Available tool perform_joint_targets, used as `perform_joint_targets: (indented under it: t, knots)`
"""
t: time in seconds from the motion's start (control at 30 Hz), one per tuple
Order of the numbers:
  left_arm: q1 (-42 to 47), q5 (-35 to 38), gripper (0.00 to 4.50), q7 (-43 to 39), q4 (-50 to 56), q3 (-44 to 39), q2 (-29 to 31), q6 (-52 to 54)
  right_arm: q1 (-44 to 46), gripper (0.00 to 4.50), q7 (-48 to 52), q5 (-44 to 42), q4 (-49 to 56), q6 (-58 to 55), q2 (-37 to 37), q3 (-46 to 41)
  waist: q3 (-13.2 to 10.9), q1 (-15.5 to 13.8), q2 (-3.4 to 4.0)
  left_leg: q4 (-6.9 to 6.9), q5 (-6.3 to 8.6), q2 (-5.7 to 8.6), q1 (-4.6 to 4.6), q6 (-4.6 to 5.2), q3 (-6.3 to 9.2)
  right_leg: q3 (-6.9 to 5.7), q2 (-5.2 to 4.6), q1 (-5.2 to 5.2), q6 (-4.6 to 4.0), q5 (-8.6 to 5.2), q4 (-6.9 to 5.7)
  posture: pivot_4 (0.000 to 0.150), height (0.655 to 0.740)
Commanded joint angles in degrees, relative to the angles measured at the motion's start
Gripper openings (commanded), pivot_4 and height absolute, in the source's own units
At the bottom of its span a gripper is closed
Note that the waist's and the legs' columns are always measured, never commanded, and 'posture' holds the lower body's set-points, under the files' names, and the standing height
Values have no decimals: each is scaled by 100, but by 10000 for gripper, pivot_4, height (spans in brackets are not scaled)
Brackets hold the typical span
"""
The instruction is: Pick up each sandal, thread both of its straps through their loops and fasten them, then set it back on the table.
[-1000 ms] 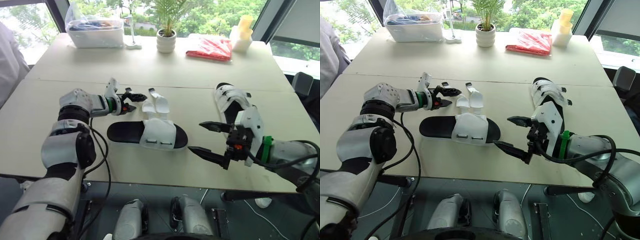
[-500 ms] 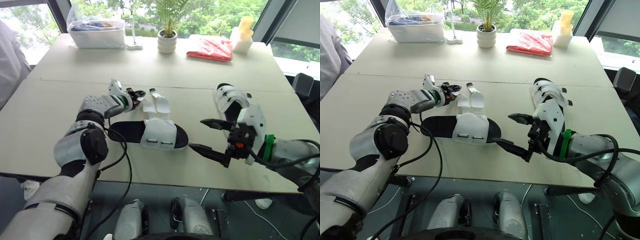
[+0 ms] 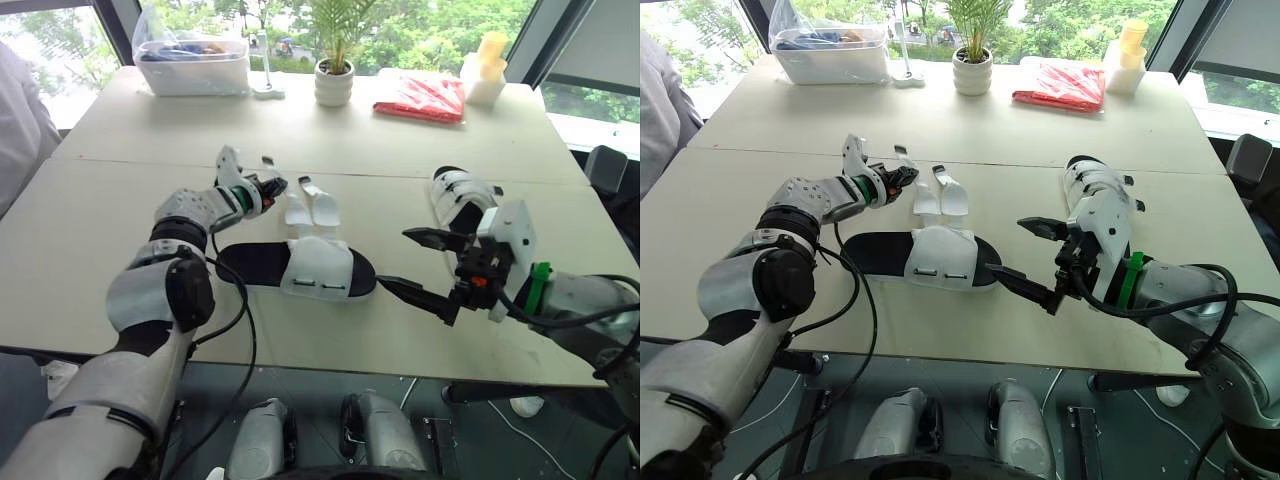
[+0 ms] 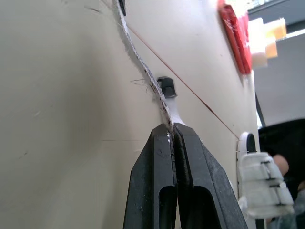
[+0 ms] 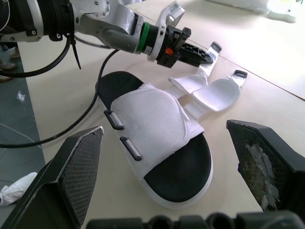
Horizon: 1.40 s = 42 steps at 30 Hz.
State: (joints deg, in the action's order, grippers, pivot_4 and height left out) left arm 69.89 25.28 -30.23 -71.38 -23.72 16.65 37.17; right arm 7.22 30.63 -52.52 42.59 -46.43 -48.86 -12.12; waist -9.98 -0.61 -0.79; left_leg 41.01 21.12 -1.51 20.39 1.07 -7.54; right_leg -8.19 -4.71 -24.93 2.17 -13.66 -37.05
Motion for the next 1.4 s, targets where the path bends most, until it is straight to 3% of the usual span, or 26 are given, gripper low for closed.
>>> perform_joint_targets:
  t: [0.03,0.2,0.27,0.43,0.53,0.63,0.87,1.0,1.1,1.23,1.4]
  knots:
    - [136,-441,957,-1718,600,724,183,-577,-1,45000,-5,-42,108,30,-11,-128,0,3,0,0,0,0,0,-1,-4,0,1,-1,0,0,0,1500,7288]
    - [-237,-928,957,-3540,1801,1815,170,-1690,-81,45000,63,-3,70,31,-77,-175,0,-4,1,0,-1,-2,3,-3,-4,2,2,-4,-1,0,0,1500,7288]
    - [-638,-1073,957,-4108,2735,2316,217,-1996,-113,45000,79,13,50,34,-87,-183,0,-3,1,0,-1,-2,2,-3,-3,8,1,-4,-1,0,2,1500,7288]
    - [-1814,-959,957,-4728,5166,2938,577,-2005,-226,45000,104,214,-42,92,-11,40,0,40,3,1,-1,-12,0,-3,-1,16,1,-6,-2,0,-1,1500,7288]
    - [-2220,-879,957,-4892,5853,3041,883,-1859,-129,45000,89,587,-239,223,175,478,0,46,3,4,-3,-17,0,-6,0,19,0,-7,-5,1,-2,1500,7288]
    - [-2432,-822,0,-4946,6116,3059,1121,-1828,225,35909,20,939,-713,351,574,926,1,51,6,5,-4,-17,-3,-7,1,22,-2,-6,-6,1,-3,1500,7288]
    - [-2749,-801,0,-5044,6591,3131,1410,-2084,742,409,356,2215,-1896,997,1041,2047,1,6,7,4,-4,-16,7,-7,4,21,-1,-12,-6,1,-2,1500,7288]
    - [-2914,-1058,0,-5103,6535,3254,1542,-2869,843,409,505,2863,-2580,1230,1174,2534,1,4,7,4,-4,-15,10,-6,4,21,-2,-16,-6,1,-2,1500,7288]
    - [-2965,-1480,0,-5115,6090,3374,1602,-4179,828,409,547,3370,-3034,1300,1183,2864,1,19,8,5,-4,-15,7,-6,1,21,-3,-15,-7,1,-3,1500,7288]
    - [-2768,-1824,0,-4993,5196,3402,1529,-6125,751,409,676,3430,-3057,1345,1281,2844,5,41,8,5,-4,-19,-4,-7,1,21,-2,-6,-8,2,-4,1500,7288]
    - [-2837,-1395,0,-5088,5298,3368,1361,-6170,715,409,691,3480,-3018,1289,1373,2718,6,45,8,6,-4,-19,-2,-6,2,20,-4,-6,-9,3,-4,1500,7288]
